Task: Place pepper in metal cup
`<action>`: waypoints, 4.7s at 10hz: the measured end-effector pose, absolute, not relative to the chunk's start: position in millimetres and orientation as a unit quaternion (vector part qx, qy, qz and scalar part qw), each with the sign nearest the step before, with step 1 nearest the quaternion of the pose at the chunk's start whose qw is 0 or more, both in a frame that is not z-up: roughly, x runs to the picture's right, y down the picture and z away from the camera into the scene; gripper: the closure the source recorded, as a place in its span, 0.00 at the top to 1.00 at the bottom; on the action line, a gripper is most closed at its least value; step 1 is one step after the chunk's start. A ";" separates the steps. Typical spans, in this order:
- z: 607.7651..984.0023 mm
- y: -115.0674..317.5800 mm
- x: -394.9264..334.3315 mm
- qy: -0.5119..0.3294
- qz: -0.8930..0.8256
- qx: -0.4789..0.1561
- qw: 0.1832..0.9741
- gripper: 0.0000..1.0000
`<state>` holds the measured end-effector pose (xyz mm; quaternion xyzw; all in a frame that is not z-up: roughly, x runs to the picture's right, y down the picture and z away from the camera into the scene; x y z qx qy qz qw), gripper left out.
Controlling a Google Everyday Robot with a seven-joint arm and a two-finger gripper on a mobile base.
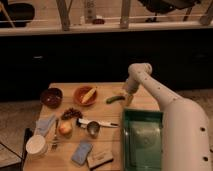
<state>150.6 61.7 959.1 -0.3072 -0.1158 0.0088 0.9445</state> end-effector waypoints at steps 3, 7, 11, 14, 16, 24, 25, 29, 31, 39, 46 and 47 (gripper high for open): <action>963.7 68.6 158.7 -0.118 0.010 -0.313 0.942 0.80; 968.0 73.2 160.1 -0.120 0.009 -0.318 0.941 0.80; 969.9 79.3 165.6 -0.122 0.009 -0.324 0.938 0.53; 970.6 79.5 166.8 -0.124 0.010 -0.323 0.938 0.29; 970.3 77.7 166.8 -0.124 0.009 -0.321 0.939 0.10; 934.5 74.5 167.5 -0.105 -0.002 -0.314 0.944 0.03; 928.1 74.5 164.2 -0.103 -0.004 -0.312 0.945 0.03; 912.6 75.9 156.8 -0.095 -0.012 -0.307 0.947 0.09; 914.6 82.8 152.6 -0.093 -0.016 -0.306 0.947 0.06; 896.2 102.6 130.6 -0.094 -0.032 -0.307 0.946 0.30; 875.3 104.9 121.3 -0.101 -0.044 -0.307 0.945 0.30; 870.7 101.9 121.3 -0.101 -0.045 -0.308 0.945 0.19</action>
